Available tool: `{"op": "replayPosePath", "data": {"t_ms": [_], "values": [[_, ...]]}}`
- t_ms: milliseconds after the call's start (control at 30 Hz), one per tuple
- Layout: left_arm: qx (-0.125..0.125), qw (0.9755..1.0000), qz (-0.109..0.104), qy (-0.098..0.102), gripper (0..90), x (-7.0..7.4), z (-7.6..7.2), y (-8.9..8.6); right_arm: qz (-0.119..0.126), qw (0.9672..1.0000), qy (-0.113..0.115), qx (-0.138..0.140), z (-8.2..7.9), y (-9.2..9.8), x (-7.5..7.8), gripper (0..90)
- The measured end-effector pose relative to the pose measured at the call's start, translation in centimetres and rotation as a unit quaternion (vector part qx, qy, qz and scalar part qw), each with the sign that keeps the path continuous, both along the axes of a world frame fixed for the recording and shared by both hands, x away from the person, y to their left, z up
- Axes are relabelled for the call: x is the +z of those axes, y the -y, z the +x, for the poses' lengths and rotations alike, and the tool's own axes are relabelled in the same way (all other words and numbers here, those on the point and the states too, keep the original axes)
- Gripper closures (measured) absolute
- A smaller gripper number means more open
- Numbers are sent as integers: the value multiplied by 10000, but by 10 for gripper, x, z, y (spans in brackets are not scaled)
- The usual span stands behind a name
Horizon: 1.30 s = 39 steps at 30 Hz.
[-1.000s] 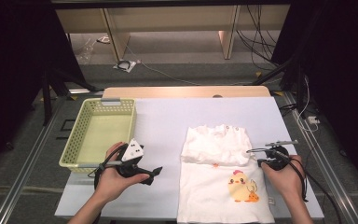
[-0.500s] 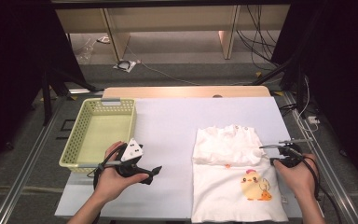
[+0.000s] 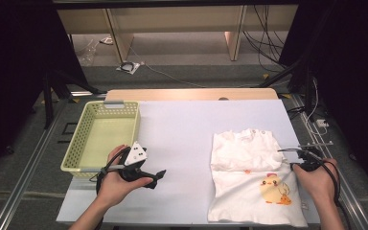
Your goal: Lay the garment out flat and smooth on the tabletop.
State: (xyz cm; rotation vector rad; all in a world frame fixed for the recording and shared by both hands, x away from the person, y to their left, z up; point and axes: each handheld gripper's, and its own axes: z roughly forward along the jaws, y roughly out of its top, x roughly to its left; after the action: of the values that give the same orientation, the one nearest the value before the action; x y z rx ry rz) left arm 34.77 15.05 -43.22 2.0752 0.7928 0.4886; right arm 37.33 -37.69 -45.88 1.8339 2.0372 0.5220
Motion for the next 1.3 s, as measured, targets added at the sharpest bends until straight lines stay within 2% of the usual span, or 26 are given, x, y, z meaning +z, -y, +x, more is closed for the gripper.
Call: {"op": "replayPosePath", "data": {"t_ms": [200,400,467,500,533,567,600,633,667,700,800,867,1000,1033,1100,1167,1300], "values": [[13,10000,10,2,5,0,0,-1,-47,9998,-39,-172,1,5,-1,896],[4,10000,-6,24,5,1,0,0,-164,9996,-109,-207,1,6,0,891],[5,10000,-11,26,5,1,0,-1,-108,9995,-249,-130,2,6,2,835],[1,10000,-9,27,7,1,0,0,-23,9999,-151,-63,2,7,8,740],[-2,10000,-4,21,7,1,1,0,10,10000,7,-48,3,8,11,698],[-2,10000,-4,21,7,1,1,0,2,9999,122,4,5,10,13,672],[-7,10000,1,18,7,1,1,1,2,9999,122,4,5,10,13,672],[-21,10000,4,18,7,1,1,2,87,9995,291,22,12,10,17,631],[-21,10000,4,18,7,1,1,2,87,9995,291,22,12,10,17,631],[-34,10000,10,14,8,1,0,3,162,9992,369,56,21,8,17,601],[-36,10000,6,17,8,1,0,2,205,9989,402,143,30,5,15,591],[-32,10000,1,16,10,1,0,2,410,9984,328,210,43,0,11,564],[-28,10000,-4,15,12,1,1,0,298,9989,233,274,54,-5,6,568],[-30,10000,-4,3,13,0,0,1,155,9992,187,308,60,-5,3,596],[-32,10000,3,0,15,0,0,1,195,9992,228,247,67,-4,0,605],[-52,10000,18,-2,16,-1,0,2,142,9992,196,303,73,-4,-3,604],[-51,10000,17,-4,16,-1,0,2,244,9991,182,298,82,-4,-6,608]]}}
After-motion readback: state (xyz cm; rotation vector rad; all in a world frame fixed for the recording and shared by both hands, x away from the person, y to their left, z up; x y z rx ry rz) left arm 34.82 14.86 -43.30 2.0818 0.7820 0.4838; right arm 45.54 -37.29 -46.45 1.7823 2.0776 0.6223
